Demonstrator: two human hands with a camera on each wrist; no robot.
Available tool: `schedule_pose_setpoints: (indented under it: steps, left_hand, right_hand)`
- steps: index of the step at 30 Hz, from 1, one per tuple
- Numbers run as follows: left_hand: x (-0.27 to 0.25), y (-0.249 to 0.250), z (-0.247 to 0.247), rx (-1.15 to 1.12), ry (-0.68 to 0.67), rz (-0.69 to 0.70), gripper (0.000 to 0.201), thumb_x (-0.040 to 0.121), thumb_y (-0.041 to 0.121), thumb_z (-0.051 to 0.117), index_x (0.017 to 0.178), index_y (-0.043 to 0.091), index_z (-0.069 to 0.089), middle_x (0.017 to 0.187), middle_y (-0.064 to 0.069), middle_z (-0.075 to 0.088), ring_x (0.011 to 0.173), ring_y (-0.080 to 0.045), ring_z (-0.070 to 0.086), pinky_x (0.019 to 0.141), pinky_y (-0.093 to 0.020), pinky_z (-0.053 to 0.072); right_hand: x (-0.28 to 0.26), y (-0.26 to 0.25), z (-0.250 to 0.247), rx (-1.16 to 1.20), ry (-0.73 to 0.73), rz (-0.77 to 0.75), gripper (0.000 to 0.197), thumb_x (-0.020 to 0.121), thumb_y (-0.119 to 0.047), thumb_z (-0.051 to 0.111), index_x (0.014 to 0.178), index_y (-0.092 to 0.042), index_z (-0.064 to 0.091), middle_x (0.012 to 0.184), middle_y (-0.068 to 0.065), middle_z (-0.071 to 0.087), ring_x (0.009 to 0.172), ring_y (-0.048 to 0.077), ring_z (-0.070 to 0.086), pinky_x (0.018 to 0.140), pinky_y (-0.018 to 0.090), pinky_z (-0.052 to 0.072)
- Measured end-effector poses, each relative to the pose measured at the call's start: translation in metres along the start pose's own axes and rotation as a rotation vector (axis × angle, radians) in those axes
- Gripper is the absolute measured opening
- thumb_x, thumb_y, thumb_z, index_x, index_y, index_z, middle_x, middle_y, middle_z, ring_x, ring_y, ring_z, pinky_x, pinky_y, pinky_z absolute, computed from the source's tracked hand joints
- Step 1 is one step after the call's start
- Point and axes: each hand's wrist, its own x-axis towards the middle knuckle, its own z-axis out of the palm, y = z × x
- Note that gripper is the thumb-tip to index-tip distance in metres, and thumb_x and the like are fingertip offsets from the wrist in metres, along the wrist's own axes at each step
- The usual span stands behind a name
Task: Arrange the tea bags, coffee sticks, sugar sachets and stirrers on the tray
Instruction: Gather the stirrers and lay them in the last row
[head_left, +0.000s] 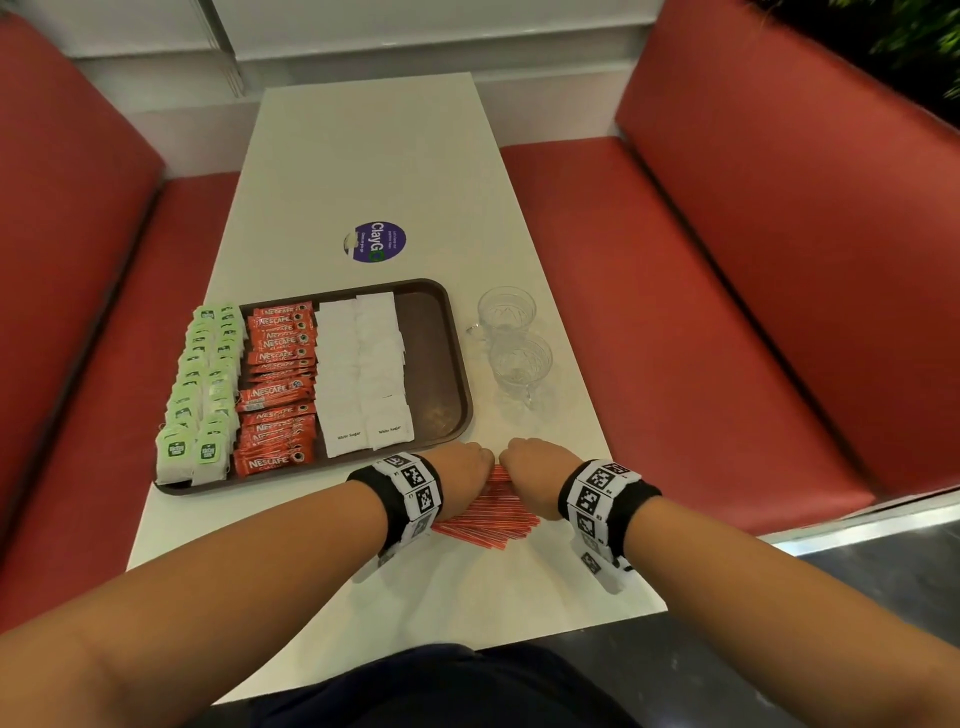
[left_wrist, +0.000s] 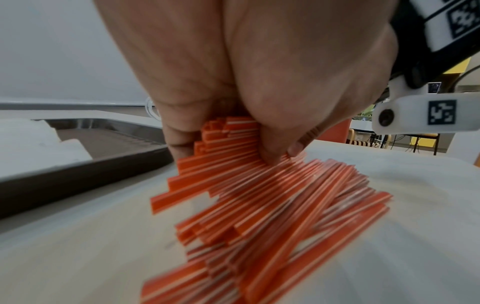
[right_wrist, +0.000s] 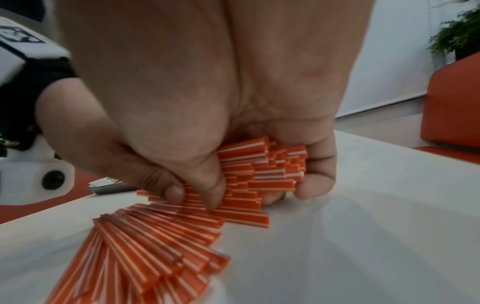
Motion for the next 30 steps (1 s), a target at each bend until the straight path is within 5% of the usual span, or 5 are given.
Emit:
schedule_pose_setpoints:
  steps: [10, 17, 21, 24, 30]
  left_hand:
    - [-0.022, -0.019, -0.033, -0.099, 0.104, 0.000, 0.031, 0.099, 0.046, 0.050, 0.108, 0.017, 0.056, 0.097, -0.004, 0.066, 0.087, -0.023, 0.063, 0.074, -0.032, 0.045]
    - [-0.045, -0.039, -0.049, -0.114, 0.253, -0.075, 0.033, 0.099, 0.052, 0.045, 0.106, 0.021, 0.052, 0.094, -0.001, 0.065, 0.076, -0.017, 0.057, 0.070, -0.030, 0.045]
    - [-0.050, -0.037, -0.058, -0.101, 0.349, -0.108, 0.031, 0.100, 0.049, 0.045, 0.112, 0.021, 0.052, 0.101, -0.001, 0.064, 0.081, -0.017, 0.057, 0.071, -0.027, 0.042]
    - [-0.050, -0.031, -0.064, -0.066, 0.377, -0.146, 0.034, 0.099, 0.048, 0.048, 0.114, 0.018, 0.052, 0.105, -0.002, 0.064, 0.091, -0.021, 0.062, 0.077, -0.029, 0.045]
    - [-0.057, -0.038, -0.062, -0.293, 0.458, -0.216, 0.038, 0.085, 0.053, 0.067, 0.103, 0.028, 0.045, 0.096, 0.004, 0.064, 0.081, -0.016, 0.061, 0.070, -0.026, 0.049]
  right_hand:
    - [0.000, -0.002, -0.026, 0.171, 0.094, -0.050, 0.011, 0.102, -0.019, 0.049, 0.110, -0.014, 0.054, 0.095, 0.007, 0.063, 0.076, 0.021, 0.054, 0.070, 0.032, 0.041]
    - [-0.009, 0.008, -0.062, 0.499, 0.268, -0.116, 0.038, 0.089, -0.055, 0.065, 0.108, -0.022, 0.067, 0.092, -0.005, 0.068, 0.078, 0.009, 0.061, 0.073, 0.028, 0.051]
    - [-0.005, 0.005, -0.074, 0.812, 0.318, -0.073, 0.040, 0.100, -0.054, 0.048, 0.097, -0.019, 0.064, 0.073, -0.001, 0.067, 0.055, 0.010, 0.061, 0.056, 0.026, 0.051]
    - [0.002, -0.006, -0.075, 0.773, 0.342, -0.107, 0.038, 0.103, -0.045, 0.047, 0.082, -0.018, 0.065, 0.067, 0.000, 0.067, 0.049, 0.007, 0.055, 0.052, 0.025, 0.047]
    - [0.009, -0.014, -0.071, 0.778, 0.412, -0.115, 0.052, 0.101, -0.038, 0.055, 0.053, -0.019, 0.052, 0.048, -0.007, 0.042, 0.043, 0.007, 0.037, 0.046, 0.018, 0.029]
